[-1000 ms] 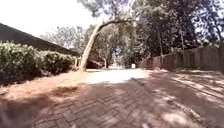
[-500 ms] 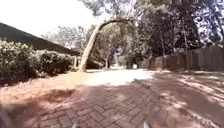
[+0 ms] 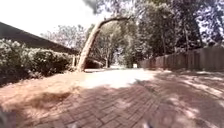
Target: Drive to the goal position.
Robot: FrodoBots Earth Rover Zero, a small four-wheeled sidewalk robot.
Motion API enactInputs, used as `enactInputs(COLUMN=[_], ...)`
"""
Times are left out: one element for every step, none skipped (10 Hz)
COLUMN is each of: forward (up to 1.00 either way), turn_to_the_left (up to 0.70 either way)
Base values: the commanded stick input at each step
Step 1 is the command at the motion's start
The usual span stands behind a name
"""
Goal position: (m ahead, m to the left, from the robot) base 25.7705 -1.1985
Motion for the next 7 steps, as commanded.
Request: enactInputs(forward=[0.70,0.70,0.70,0.70,0.70,0.70,0.00], turn_to_the_left=[0.00,0.00,0.00,0.00,0.00,0.00,0.00])
